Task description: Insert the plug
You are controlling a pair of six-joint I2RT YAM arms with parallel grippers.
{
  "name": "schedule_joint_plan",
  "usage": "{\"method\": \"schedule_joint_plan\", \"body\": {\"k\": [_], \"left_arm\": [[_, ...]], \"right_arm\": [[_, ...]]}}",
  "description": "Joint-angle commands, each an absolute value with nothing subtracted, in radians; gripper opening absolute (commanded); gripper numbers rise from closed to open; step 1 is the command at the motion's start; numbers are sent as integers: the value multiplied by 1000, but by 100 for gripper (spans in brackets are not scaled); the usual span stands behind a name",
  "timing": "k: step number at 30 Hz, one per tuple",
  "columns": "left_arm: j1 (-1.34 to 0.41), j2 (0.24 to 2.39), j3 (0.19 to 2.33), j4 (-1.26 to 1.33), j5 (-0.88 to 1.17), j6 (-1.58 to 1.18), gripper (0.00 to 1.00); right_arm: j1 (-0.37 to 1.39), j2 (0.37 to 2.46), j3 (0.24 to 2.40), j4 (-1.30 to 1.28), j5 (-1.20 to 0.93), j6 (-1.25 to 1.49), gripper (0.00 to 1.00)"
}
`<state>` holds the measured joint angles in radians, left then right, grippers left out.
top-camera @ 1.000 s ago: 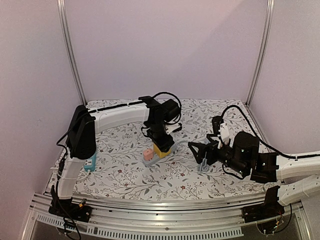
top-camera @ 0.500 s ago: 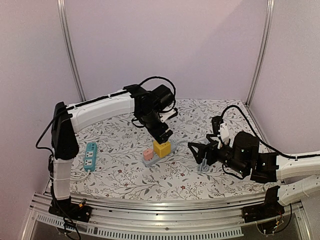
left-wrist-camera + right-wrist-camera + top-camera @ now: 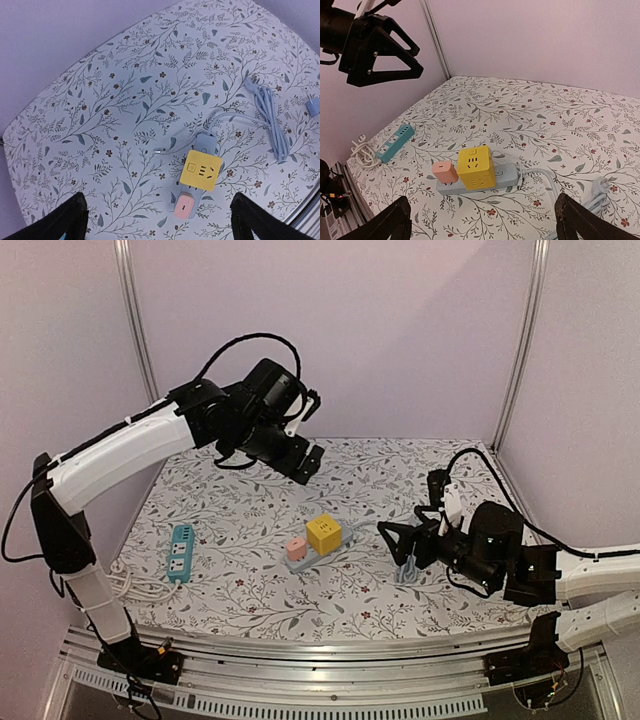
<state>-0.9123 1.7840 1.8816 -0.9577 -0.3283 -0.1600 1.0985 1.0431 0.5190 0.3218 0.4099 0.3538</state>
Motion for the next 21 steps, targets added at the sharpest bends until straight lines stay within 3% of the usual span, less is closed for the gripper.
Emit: {"method": "schedule_joint_plan", "body": {"k": [1,7,21], "left_arm": [[-908,1629,1681,-834,-333,-345,100],[-884,1317,1238,-571,-403,-494,99],[-757,1110,877,-580,-714,-595,100]], "right_arm": [[1097,1018,521,322,443,348,99],[1095,1016,522,318,436,364,99],[1095,1023,528,314,434,375,99]]}}
